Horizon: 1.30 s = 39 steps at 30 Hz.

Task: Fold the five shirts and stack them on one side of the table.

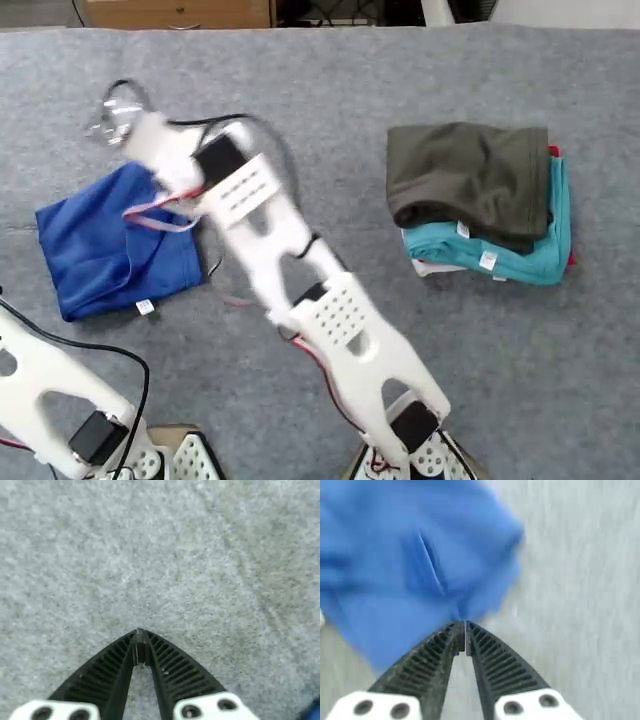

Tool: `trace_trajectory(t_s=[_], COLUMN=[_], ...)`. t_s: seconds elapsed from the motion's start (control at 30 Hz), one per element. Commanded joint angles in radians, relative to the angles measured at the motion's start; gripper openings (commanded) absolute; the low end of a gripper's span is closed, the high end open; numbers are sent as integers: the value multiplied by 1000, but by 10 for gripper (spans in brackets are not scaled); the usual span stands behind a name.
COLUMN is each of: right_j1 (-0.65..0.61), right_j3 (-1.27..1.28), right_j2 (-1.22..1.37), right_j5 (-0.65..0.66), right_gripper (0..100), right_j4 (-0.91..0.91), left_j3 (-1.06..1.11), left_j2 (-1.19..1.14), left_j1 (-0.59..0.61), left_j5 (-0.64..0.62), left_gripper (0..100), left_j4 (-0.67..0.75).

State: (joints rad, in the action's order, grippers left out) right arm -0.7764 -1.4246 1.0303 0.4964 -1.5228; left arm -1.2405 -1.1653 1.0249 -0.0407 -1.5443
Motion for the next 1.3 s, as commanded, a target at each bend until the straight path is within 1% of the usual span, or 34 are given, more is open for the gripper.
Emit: trace_trajectory(t_s=[0.0, 0.07, 0.1, 0.2, 0.3, 0.37, 0.7, 0.73, 0.83, 1.03, 1.2, 1.23, 1.27], right_j1=[-89, -109, -112, -127, -127, -118, -3, 11, 87, 157, 138, 118, 101], right_j3=[59, 85, 87, 64, 41, 18, -257, -248, -170, 10, -99, -120, -127], right_j2=[41, 108, 134, 200, 239, 246, 245, 239, 197, 150, 68, 58, 51], right_j5=[0, 0, 0, 0, 0, 0, 8, 6, 6, 8, -8, -32, -75], right_gripper=[15, 15, 15, 15, 15, 15, 15, 15, 15, 15, 15, 21, 48], right_j4=[353, 514, 563, 589, 525, 437, -219, -252, -244, -244, -212, -187, -161], left_j3=[-41, -41, -41, -41, -41, -41, -41, -41, -41, -41, -41, -41, -41], left_j2=[5, 5, 5, 5, 5, 5, 5, 5, 5, 5, 5, 5, 5], left_j1=[8, 12, 13, 16, 16, 16, 15, 13, 12, 15, 13, 13, 13], left_j5=[6, 6, 6, 6, 6, 6, 6, 6, 6, 6, 6, 6, 6], left_gripper=[33, 33, 33, 33, 33, 33, 33, 33, 33, 33, 33, 33, 33], left_j4=[-17, -17, -17, -15, -15, -15, -15, -15, -15, -15, -15, -17, -17])
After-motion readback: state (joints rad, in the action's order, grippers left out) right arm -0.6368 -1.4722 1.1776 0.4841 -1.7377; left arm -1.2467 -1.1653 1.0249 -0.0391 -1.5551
